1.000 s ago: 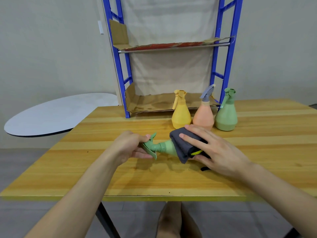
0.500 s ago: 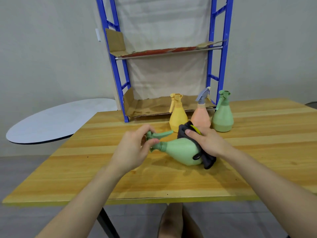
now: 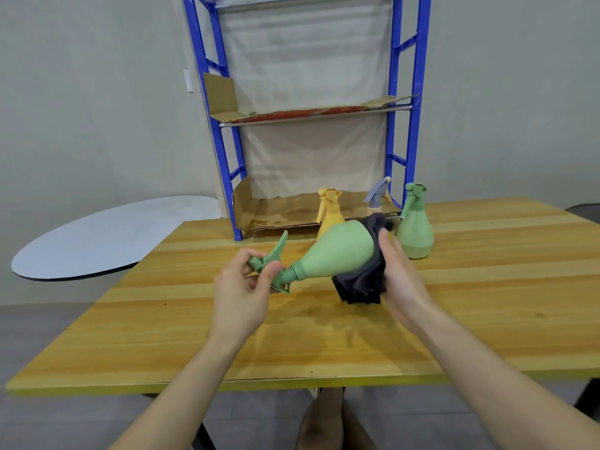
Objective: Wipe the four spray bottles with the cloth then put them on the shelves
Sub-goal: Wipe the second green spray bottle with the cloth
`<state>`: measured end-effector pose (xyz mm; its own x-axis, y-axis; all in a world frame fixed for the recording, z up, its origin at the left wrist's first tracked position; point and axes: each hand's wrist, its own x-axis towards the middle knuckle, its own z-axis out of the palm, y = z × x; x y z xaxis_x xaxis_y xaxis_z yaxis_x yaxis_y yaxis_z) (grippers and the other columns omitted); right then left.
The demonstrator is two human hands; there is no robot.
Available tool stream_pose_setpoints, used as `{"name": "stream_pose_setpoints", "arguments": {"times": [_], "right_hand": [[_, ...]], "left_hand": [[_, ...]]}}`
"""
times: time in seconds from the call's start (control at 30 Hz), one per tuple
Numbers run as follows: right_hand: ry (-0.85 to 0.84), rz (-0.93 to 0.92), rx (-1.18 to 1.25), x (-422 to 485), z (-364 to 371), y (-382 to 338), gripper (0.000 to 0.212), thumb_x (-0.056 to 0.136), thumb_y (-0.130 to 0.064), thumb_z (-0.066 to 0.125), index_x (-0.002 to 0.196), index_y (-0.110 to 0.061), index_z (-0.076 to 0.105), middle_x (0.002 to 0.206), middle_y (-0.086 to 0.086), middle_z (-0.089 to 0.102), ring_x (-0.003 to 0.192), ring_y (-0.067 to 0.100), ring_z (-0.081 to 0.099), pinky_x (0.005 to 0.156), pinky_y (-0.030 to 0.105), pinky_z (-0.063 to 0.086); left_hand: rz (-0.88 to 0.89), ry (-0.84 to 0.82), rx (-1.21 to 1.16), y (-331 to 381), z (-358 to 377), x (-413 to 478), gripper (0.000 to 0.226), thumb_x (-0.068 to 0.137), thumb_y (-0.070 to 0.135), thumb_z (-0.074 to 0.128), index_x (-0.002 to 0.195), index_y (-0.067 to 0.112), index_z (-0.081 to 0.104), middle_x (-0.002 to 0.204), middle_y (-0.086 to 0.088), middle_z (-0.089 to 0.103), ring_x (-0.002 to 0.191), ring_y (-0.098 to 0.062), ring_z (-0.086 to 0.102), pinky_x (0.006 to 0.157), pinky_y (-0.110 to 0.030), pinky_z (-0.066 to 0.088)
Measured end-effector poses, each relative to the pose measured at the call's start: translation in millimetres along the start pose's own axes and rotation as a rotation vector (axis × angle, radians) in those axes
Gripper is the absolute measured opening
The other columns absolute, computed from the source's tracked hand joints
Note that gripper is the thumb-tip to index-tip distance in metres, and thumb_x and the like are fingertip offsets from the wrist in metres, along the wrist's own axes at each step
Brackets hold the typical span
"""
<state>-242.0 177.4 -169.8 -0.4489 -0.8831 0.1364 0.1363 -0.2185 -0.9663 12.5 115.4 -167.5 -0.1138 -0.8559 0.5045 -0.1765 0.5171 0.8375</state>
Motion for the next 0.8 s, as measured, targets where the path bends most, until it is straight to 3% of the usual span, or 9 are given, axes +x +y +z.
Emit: {"name": "stream_pose_setpoints", "arguments": {"times": [0.1, 0.23, 0.27, 0.37, 0.5, 0.57, 0.67, 0.7, 0.8], "right_hand": [[-0.031, -0.179, -0.128, -3.1, 5.1, 5.3, 0.089, 0.082, -0.094, 0.056, 0.158, -0.051, 0.041, 0.169, -0.016, 0.038, 0.155, 0.008, 0.04, 0.128, 0.051, 0.034], [-0.042, -0.391, -0.393, -29.0, 14.5, -13.6, 0.048, 0.098, -0.078, 0.052, 0.142, -0.064, 0.042, 0.161, -0.022, 0.042, 0.146, -0.007, 0.04, 0.127, 0.042, 0.035], [-0.047, -0.483, -0.458, -35.3, 16.9, -17.8, 0.043, 0.101, -0.068, 0.055, 0.141, -0.061, 0.042, 0.158, -0.02, 0.046, 0.145, -0.005, 0.042, 0.125, 0.042, 0.038], [-0.078, -0.818, -0.647, -49.9, 24.1, -27.7, 0.059, 0.101, -0.039, 0.072, 0.154, -0.025, 0.053, 0.155, -0.006, 0.053, 0.145, 0.014, 0.048, 0.122, 0.042, 0.042], [-0.125, -1.173, -0.8, -66.5, 38.6, -48.1, 0.066, 0.087, -0.023, 0.091, 0.145, -0.006, 0.064, 0.156, 0.014, 0.053, 0.142, 0.031, 0.053, 0.122, 0.027, 0.028], [-0.189, -1.282, -0.817, -74.2, 45.6, -56.0, 0.061, 0.086, -0.023, 0.091, 0.14, -0.005, 0.068, 0.154, 0.019, 0.055, 0.144, 0.037, 0.052, 0.124, 0.035, 0.032], [-0.31, -1.368, -0.831, -79.3, 52.7, -61.9, 0.053, 0.093, -0.026, 0.084, 0.14, -0.007, 0.069, 0.153, 0.023, 0.054, 0.145, 0.042, 0.05, 0.117, 0.053, 0.044], [-0.316, -1.379, -0.847, -80.1, 54.2, -63.3, 0.052, 0.095, -0.028, 0.083, 0.14, -0.007, 0.07, 0.152, 0.024, 0.056, 0.143, 0.043, 0.051, 0.115, 0.054, 0.046], [-0.248, -1.35, -0.875, -77.5, 56.9, -64.5, 0.054, 0.097, -0.036, 0.082, 0.14, -0.006, 0.07, 0.147, 0.025, 0.059, 0.136, 0.043, 0.056, 0.11, 0.053, 0.049]], "left_hand": [[-0.158, 0.001, -0.159, 2.9, -1.4, -0.7, 0.014, 0.102, 0.014, 0.073, 0.112, 0.008, 0.065, 0.098, -0.01, 0.084, 0.083, -0.026, 0.084, 0.073, -0.047, 0.07], [-0.393, -0.089, -0.39, -8.7, -6.3, -3.1, 0.018, 0.105, 0.013, 0.067, 0.116, -0.001, 0.064, 0.099, -0.022, 0.082, 0.089, -0.038, 0.083, 0.075, -0.044, 0.07], [-0.456, -0.126, -0.461, -15.3, -6.5, -3.3, 0.018, 0.105, 0.013, 0.064, 0.116, -0.002, 0.063, 0.101, -0.025, 0.081, 0.09, -0.04, 0.082, 0.076, -0.045, 0.07], [-0.584, -0.222, -0.711, -33.3, -5.6, -4.2, 0.012, 0.104, 0.011, 0.06, 0.112, 0.002, 0.065, 0.108, -0.03, 0.078, 0.091, -0.039, 0.082, 0.075, -0.045, 0.069], [-0.572, -0.341, -0.862, -41.6, -0.5, -6.0, 0.031, 0.096, 0.013, 0.062, 0.126, 0.007, 0.064, 0.114, -0.022, 0.079, 0.091, -0.034, 0.081, 0.073, -0.041, 0.069], [-0.513, -0.418, -0.879, -42.3, -1.2, -4.5, 0.056, 0.092, 0.014, 0.075, 0.144, 0.006, 0.056, 0.125, -0.021, 0.077, 0.104, -0.037, 0.079, 0.083, -0.046, 0.067], [-0.411, -0.582, -0.847, -44.5, -7.2, -1.6, 0.083, 0.088, 0.02, 0.088, 0.16, 0.013, 0.047, 0.157, -0.025, 0.056, 0.141, -0.049, 0.054, 0.112, -0.066, 0.048], [-0.405, -0.595, -0.818, -45.4, -9.0, -0.8, 0.08, 0.088, 0.022, 0.088, 0.158, 0.013, 0.051, 0.158, -0.026, 0.054, 0.143, -0.049, 0.052, 0.112, -0.065, 0.048], [-0.487, -0.593, -0.767, -49.3, -12.2, -1.3, 0.084, 0.075, 0.022, 0.098, 0.147, 0.0, 0.059, 0.148, -0.032, 0.061, 0.122, -0.042, 0.071, 0.089, -0.049, 0.066]]}}
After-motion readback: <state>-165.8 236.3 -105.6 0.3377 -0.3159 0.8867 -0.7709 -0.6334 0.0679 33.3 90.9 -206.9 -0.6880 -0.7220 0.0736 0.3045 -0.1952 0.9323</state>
